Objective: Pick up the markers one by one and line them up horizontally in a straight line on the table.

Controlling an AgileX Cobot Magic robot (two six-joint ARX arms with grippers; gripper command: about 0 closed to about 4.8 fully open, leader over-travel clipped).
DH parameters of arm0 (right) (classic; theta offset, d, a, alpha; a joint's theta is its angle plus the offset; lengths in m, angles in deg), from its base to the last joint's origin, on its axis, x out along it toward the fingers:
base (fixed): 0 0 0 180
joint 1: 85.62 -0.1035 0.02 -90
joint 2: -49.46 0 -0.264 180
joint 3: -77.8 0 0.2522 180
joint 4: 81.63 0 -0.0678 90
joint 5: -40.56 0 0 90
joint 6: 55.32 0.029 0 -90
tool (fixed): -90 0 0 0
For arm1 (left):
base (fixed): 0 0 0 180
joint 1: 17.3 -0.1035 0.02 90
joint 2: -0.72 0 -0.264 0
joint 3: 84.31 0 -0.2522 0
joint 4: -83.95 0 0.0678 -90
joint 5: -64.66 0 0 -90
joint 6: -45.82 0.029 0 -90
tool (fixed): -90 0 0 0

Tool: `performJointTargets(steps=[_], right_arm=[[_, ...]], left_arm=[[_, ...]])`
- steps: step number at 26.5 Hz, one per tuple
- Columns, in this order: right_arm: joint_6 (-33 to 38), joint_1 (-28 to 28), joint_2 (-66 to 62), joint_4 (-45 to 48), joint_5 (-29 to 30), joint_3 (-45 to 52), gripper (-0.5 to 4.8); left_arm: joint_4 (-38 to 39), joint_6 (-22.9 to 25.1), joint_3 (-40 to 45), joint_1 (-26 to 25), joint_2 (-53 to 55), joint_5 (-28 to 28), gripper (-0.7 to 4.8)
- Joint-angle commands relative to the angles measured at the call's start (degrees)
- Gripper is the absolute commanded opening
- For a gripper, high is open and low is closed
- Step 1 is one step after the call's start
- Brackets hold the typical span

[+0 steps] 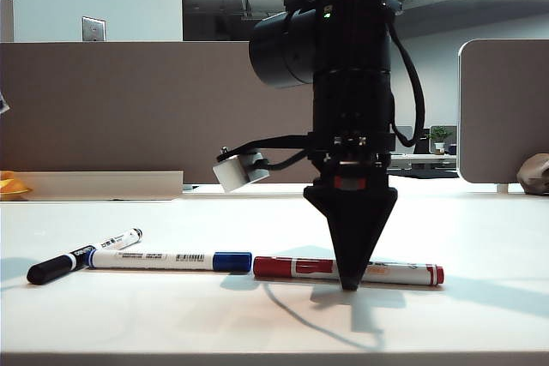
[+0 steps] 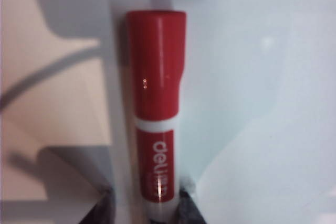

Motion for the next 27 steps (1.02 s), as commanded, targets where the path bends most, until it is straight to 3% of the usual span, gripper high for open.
performJointTargets(steps=[1, 7, 27], right_arm=[[-0.11, 0.02, -0.28, 1.36, -0.46, -0.02, 1.63], [0.04, 0.0, -0.28, 0.7, -0.46, -0.02, 2.12], [2.69, -1.7, -0.24, 0.76, -0.42, -0.04, 2.12]], left_arm=[[0.04, 0.17, -0.11, -0.09, -0.09, 0.09, 1.31], [0.37, 0.17, -0.11, -0.09, -0.09, 0.09, 1.31], [0.63, 0.2, -0.11, -0.09, -0.09, 0.09, 1.31]])
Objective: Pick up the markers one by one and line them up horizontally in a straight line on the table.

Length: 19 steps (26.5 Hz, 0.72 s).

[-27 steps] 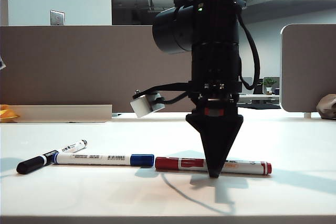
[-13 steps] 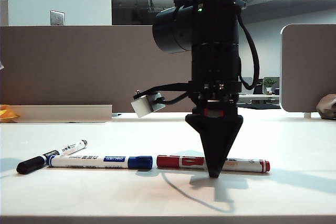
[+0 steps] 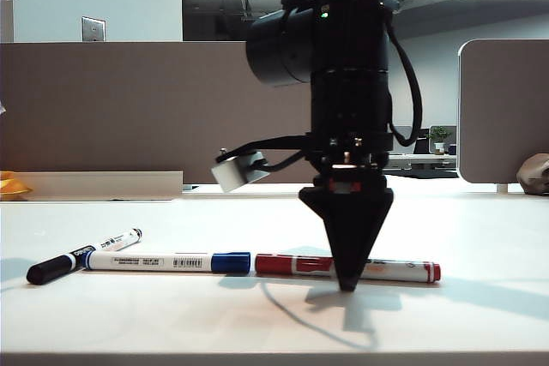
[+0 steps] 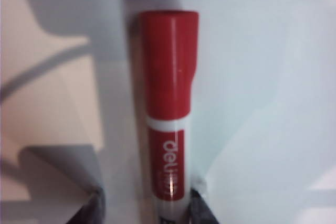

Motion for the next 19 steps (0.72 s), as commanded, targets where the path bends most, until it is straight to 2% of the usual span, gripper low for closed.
performJointTargets(steps=[1, 10, 15, 19], right_arm=[[0.39, -0.85, -0.26, 0.68, 0.48, 0.04, 2.12], [0.44, -0.87, -0.28, 1.29, -1.86, 0.04, 2.12], [1.09, -1.05, -0.2, 0.02, -5.35, -0.74, 2.12], [1.6, -1.01, -0.2, -0.81, -5.42, -2.21, 2.12]], left_arm=[[-0.26, 0.17, -0.11, -0.09, -0.09, 0.09, 1.31], [0.07, 0.17, -0.11, -0.09, -0.09, 0.09, 1.31], [0.04, 0.17, -0.11, -0.09, -0.09, 0.09, 1.31], [0.15, 0.17, -0.11, -0.09, -0.09, 0.11, 1.31]])
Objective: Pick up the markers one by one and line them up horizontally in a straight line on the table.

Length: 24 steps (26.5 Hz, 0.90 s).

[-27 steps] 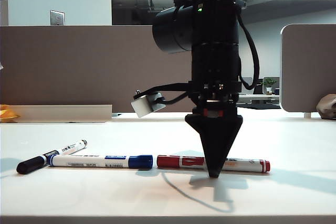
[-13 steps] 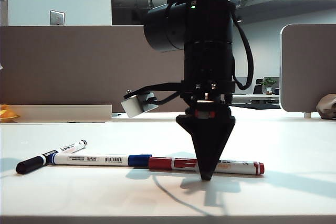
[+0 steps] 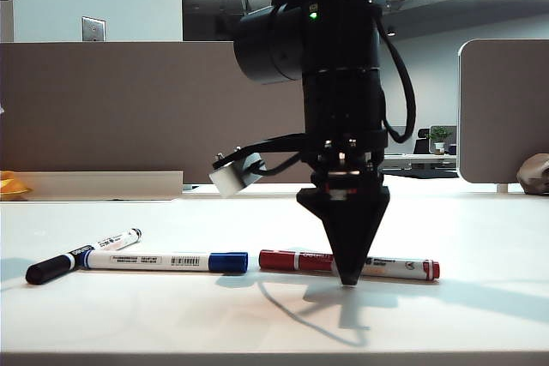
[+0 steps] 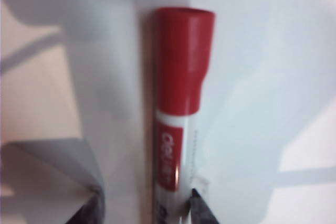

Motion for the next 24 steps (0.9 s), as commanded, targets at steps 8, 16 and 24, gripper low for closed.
performJointTargets(steps=[8, 16, 24], right_arm=[[1.53, -0.17, 0.28, -1.97, 0.11, -1.92, 2.12], [1.55, -0.2, 0.26, -2.01, 1.16, -1.92, 2.12], [1.6, -0.22, 0.28, -2.08, 0.94, -2.34, 2.12]], left_arm=[[0.02, 0.17, -0.11, -0.09, -0.11, 0.13, 1.31], [0.07, 0.15, -0.11, -0.09, -0.11, 0.13, 1.31], [0.37, 0.17, -0.11, -0.09, -0.11, 0.11, 1.31]])
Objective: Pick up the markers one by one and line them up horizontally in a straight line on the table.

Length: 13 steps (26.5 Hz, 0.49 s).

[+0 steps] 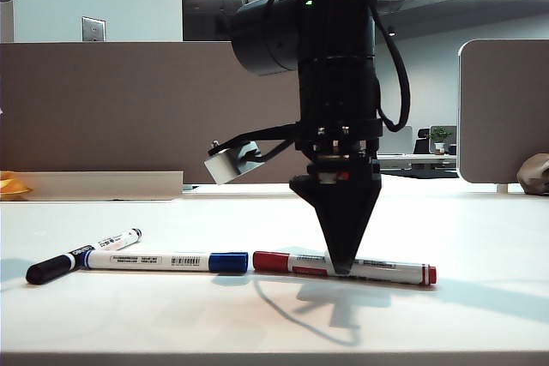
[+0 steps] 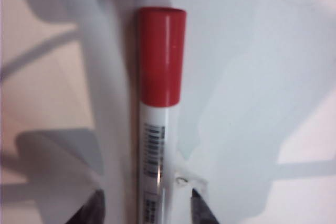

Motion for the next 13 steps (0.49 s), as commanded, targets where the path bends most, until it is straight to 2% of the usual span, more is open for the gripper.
performJointTargets(steps=[1, 7, 13], right_arm=[[0.15, -0.2, 0.28, -0.39, -0.11, -1.2, 2.12], [2.27, -0.2, 0.35, -0.72, 0.92, -8.41, 2.12], [8.2, -0.22, 0.35, -0.85, 8.87, -18.4, 1.9]], left_arm=[[-0.11, 0.17, -0.11, -0.09, -0.09, 0.04, 1.3], [-0.72, 0.13, -0.11, -0.11, -0.09, -3.93, 1.29], [-1.27, -0.57, -0.11, -0.15, -0.09, -6.95, 1.29]])
